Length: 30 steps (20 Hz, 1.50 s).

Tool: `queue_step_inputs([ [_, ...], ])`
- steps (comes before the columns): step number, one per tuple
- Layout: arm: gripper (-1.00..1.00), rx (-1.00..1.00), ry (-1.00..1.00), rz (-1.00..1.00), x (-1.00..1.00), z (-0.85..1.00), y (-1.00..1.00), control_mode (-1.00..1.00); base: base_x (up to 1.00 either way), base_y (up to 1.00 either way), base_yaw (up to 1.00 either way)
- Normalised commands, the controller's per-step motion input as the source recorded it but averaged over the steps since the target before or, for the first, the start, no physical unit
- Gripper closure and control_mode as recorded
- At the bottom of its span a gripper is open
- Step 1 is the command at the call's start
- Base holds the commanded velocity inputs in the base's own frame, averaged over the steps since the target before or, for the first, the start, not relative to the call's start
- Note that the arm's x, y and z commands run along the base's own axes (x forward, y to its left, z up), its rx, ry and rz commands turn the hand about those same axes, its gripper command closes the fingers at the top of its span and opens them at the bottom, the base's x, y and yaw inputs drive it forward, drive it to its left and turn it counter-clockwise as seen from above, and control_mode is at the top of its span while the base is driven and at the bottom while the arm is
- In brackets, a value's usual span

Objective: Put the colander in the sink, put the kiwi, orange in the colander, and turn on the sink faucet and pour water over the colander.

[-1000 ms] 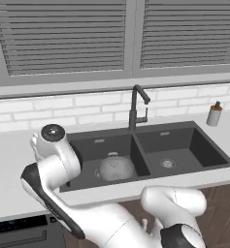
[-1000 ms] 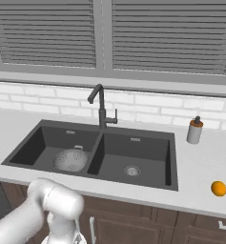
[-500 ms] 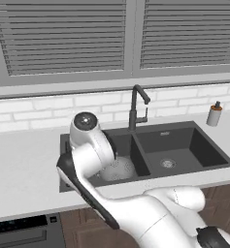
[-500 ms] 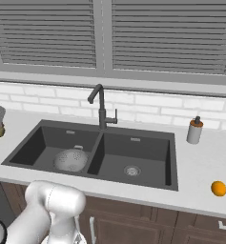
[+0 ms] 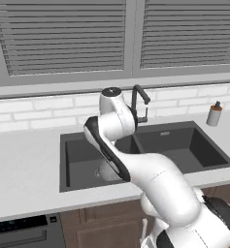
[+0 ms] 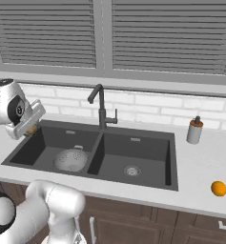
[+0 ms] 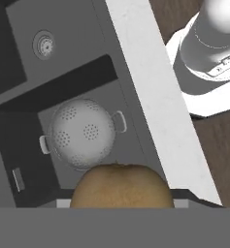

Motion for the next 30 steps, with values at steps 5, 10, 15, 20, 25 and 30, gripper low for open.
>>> queue_step_inputs([
  [5,1.0,0.0,0.17,-0.28,0.67,-0.38,-0.2,-1.0,0.0,0.0,0.0],
  [10,1.0,-0.01,0.05,-0.31,0.61,-0.75,0.05,-1.0,0.0,0.0,0.0],
  [15,1.0,0.0,0.0,-0.29,0.37,-0.77,0.01,-1.0,0.0,0.0,0.0],
  [20,1.0,-0.01,0.0,-0.24,0.06,-0.81,0.2,-1.0,0.0,0.0,0.0],
  [25,1.0,-0.03,0.01,-0.19,0.02,-0.6,0.37,-1.0,0.0,0.0,0.0],
  [30,1.0,-0.02,0.14,-0.12,0.21,-0.2,0.27,-1.0,0.0,0.0,0.0],
])
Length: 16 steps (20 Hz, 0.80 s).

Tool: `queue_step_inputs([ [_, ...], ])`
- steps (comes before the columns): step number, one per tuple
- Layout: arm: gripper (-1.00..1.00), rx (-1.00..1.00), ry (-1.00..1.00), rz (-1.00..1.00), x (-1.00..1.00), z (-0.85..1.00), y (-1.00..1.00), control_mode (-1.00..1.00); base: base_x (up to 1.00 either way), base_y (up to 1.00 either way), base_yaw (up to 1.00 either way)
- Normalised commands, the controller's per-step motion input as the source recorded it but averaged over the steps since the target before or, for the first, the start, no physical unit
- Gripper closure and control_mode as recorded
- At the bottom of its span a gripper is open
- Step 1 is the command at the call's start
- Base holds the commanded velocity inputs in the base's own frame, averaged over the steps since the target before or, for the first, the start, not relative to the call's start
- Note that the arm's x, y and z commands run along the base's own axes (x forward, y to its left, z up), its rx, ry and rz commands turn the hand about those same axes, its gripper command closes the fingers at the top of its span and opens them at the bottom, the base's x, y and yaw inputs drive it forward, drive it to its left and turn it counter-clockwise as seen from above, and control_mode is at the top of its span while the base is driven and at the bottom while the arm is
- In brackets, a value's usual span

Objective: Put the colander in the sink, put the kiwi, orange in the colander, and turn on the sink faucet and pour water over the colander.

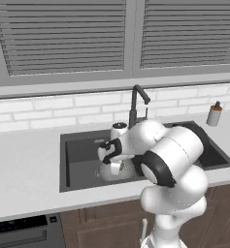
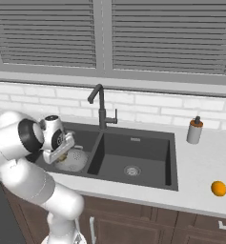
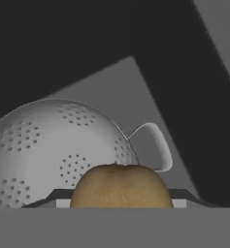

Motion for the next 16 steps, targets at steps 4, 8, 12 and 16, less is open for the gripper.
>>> queue_step_inputs([
  [4,1.0,-0.06,0.13,-0.07,0.4,-0.08,0.27,-1.0,0.0,0.0,0.0],
  [8,1.0,-0.09,0.05,-0.07,0.43,-0.11,0.42,-1.0,0.0,0.0,0.0],
  [12,1.0,-0.07,0.0,-0.09,0.28,-0.19,0.36,-1.0,0.0,0.0,0.0],
  [16,1.0,-0.04,0.0,-0.12,0.22,-0.36,0.22,-1.0,0.0,0.0,0.0],
])
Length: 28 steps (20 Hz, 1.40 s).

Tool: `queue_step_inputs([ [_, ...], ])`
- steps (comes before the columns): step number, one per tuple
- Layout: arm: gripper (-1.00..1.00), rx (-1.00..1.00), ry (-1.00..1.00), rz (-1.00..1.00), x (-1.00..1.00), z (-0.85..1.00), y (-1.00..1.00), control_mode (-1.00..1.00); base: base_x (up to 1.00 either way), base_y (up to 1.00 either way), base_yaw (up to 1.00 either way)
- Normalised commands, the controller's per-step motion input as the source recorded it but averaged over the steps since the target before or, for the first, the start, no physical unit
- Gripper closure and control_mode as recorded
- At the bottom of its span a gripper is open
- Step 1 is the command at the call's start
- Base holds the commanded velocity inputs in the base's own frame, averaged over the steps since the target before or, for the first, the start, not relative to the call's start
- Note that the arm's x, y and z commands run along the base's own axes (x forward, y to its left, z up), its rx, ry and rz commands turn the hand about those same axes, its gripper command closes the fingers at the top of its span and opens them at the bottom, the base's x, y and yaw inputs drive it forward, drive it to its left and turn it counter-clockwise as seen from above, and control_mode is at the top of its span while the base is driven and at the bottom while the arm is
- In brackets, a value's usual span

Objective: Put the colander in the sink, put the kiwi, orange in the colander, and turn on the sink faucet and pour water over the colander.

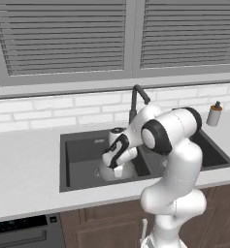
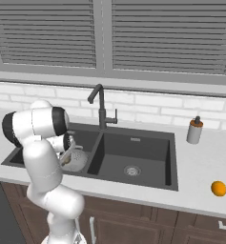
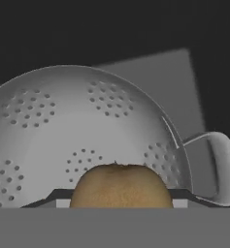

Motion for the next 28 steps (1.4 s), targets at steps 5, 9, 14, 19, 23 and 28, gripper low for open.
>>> queue_step_inputs([
  [5,1.0,-0.01,0.0,-0.12,0.24,-0.3,0.18,-1.0,0.0,0.0,0.0],
  [9,1.0,-0.03,0.0,-0.12,0.24,-0.28,0.26,-1.0,0.0,0.0,0.0],
  [14,1.0,-0.06,0.0,-0.12,0.19,-0.35,0.37,-1.0,0.0,0.0,0.0],
  [19,1.0,-0.08,0.0,-0.13,0.18,-0.43,0.43,-1.0,0.0,0.0,0.0],
  [23,1.0,-0.09,-0.01,-0.12,0.11,-0.44,0.42,-1.0,0.0,0.0,0.0],
  [28,1.0,-0.1,-0.01,-0.12,0.07,-0.51,0.39,-1.0,0.0,0.0,0.0],
])
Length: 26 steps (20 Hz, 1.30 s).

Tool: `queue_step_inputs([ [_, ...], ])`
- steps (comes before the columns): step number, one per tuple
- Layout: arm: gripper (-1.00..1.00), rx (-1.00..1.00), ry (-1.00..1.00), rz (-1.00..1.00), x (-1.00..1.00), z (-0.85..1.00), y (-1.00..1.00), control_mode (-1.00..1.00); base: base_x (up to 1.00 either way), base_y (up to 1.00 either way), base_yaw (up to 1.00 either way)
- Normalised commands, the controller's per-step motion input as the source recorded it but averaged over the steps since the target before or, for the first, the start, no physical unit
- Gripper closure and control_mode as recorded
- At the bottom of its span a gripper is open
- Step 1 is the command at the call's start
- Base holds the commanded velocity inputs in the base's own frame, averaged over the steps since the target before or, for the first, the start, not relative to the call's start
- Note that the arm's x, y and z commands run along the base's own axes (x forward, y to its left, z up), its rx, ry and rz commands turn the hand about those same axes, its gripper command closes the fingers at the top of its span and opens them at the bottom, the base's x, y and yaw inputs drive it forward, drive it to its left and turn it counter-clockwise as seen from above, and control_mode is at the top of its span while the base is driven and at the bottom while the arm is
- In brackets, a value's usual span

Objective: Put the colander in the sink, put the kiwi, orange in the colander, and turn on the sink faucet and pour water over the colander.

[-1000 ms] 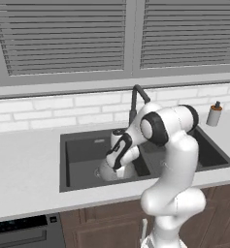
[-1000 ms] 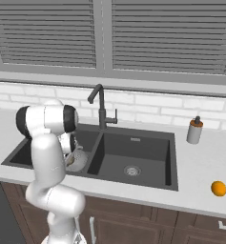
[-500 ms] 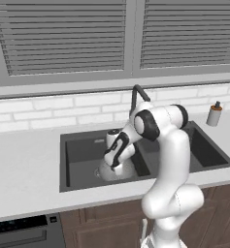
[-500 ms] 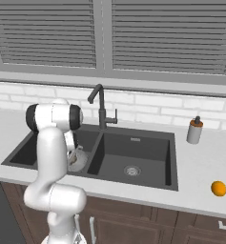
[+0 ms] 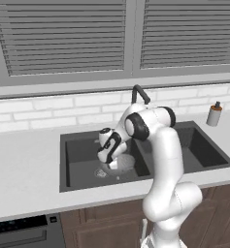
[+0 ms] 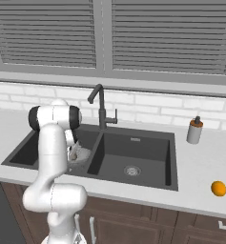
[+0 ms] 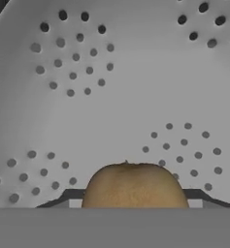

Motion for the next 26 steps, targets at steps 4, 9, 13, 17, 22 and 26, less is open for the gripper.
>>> queue_step_inputs([
  [4,-1.0,-0.06,-0.09,-0.1,0.0,-0.26,0.28,-1.0,0.0,0.0,0.0],
  [9,-1.0,0.0,-0.2,-0.09,-0.15,0.0,0.0,-1.0,0.0,0.0,0.0],
  [13,-1.0,0.0,-0.23,-0.13,-0.21,0.0,0.0,-1.0,0.0,0.0,0.0],
  [17,-1.0,0.0,-0.27,-0.17,-0.29,0.0,0.0,-1.0,0.0,0.0,0.0],
  [22,-1.0,0.02,-0.32,-0.2,-0.67,0.37,0.0,-1.0,0.0,0.0,0.0],
  [26,-1.0,0.0,-0.23,-0.24,-0.92,0.51,0.13,-1.0,0.0,0.0,0.0],
])
